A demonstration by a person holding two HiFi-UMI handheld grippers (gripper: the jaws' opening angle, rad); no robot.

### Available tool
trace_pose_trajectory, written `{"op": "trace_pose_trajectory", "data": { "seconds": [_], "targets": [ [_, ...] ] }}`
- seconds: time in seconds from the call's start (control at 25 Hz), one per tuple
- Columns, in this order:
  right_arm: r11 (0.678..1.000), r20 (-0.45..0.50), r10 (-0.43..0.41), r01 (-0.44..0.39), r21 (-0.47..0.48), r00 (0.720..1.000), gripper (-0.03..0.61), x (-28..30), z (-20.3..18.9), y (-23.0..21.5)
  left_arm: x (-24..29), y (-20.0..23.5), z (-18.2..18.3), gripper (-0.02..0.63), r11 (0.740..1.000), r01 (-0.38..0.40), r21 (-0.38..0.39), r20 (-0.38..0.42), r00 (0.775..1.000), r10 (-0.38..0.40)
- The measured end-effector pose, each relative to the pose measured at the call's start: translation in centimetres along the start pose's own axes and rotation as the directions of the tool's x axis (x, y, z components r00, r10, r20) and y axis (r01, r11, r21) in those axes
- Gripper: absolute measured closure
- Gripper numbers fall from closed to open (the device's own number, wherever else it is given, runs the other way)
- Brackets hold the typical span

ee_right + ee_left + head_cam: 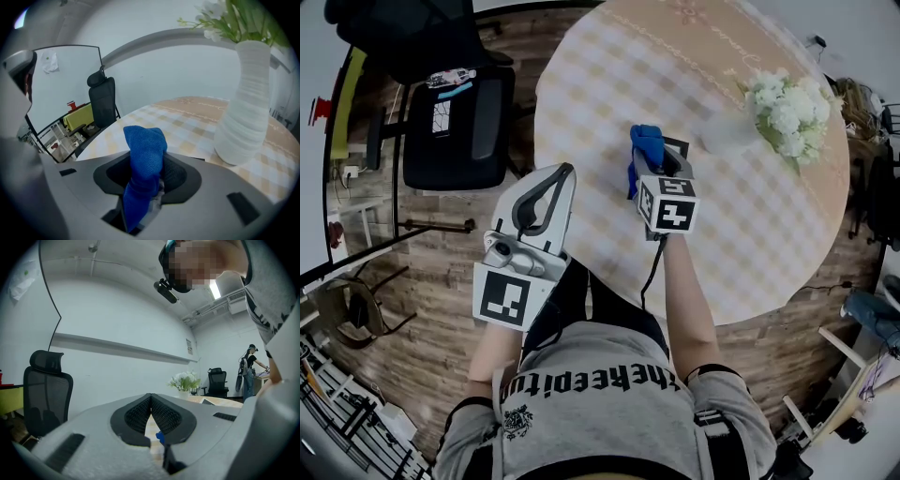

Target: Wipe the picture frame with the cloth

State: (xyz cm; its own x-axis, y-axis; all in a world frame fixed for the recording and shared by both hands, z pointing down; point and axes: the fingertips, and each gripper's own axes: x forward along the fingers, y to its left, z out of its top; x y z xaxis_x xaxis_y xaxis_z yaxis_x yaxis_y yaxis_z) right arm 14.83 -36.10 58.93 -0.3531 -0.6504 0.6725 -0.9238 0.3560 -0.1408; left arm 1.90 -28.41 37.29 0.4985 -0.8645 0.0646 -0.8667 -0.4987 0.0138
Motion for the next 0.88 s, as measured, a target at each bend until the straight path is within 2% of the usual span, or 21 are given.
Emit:
{"op": "trace_pose_trajectory", "data": {
  "seconds": [0.12,0.28,0.64,0.88],
  "targets": [
    [0.999,-0.052,-0.018,0.015,-0.050,0.998,0.419,2.3,1.0,1.7,0.0,2.9,0.3,0.597,1.000,-0.010,-0.010,0.002,1.000,0.010],
    [0.998,-0.069,-0.034,0.031,-0.045,0.997,0.425,3.1,1.2,1.6,0.1,3.6,0.4,0.597,1.000,-0.013,-0.010,0.005,1.000,0.013],
    [0.989,-0.092,-0.146,0.145,-0.017,0.985,0.426,0.2,-0.3,-3.5,0.0,2.0,0.7,0.597,1.000,-0.004,-0.003,0.011,1.000,0.004],
    [0.981,-0.098,-0.195,0.196,0.004,0.976,0.426,-0.6,0.3,-5.2,0.5,2.7,0.9,0.597,1.000,0.012,-0.004,0.014,1.000,-0.012]
  ]
}}
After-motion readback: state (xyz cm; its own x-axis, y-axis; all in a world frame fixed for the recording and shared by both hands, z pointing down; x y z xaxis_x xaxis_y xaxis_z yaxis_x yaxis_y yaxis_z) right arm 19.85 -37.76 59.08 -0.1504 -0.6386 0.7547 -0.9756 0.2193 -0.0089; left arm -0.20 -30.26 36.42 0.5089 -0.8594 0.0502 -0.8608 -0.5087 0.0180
